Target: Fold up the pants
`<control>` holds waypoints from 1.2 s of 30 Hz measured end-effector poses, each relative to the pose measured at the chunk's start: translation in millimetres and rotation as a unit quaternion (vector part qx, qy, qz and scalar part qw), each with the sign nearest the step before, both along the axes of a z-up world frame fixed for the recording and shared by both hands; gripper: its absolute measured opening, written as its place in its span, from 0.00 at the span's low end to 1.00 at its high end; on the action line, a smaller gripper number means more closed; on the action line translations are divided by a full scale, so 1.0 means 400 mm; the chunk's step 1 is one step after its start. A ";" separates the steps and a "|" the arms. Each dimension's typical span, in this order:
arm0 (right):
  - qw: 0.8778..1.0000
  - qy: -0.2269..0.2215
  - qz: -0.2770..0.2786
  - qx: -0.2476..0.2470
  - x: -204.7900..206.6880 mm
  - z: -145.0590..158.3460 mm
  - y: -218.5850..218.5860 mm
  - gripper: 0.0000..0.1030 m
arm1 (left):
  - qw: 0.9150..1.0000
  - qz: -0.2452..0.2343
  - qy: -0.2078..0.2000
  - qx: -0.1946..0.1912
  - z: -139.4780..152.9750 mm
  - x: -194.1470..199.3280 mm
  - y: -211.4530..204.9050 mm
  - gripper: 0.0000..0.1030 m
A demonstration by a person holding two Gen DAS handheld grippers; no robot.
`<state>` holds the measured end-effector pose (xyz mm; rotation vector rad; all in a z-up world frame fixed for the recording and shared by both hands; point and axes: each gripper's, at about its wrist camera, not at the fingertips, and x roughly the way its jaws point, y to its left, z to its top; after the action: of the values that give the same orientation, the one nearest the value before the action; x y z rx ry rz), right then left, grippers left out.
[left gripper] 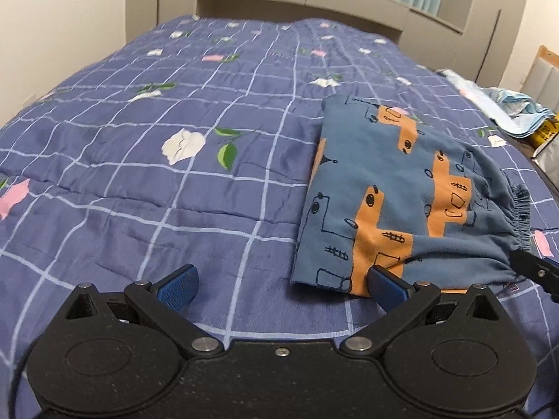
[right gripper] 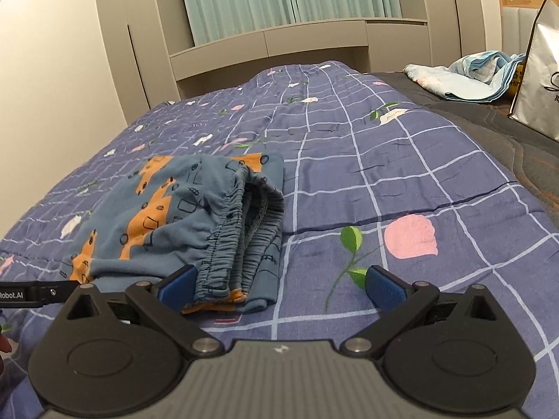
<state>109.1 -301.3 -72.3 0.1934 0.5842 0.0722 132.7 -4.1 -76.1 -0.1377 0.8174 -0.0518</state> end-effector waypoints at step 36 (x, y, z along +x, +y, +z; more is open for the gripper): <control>0.998 -0.010 0.004 -0.055 0.255 0.008 -0.054 1.00 | 0.998 -0.048 -0.044 -0.009 0.012 0.363 -0.103 0.99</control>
<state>211.3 -323.0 -69.1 0.0834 0.5682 0.0501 277.9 -45.4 -71.5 -0.1125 0.7347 -0.1550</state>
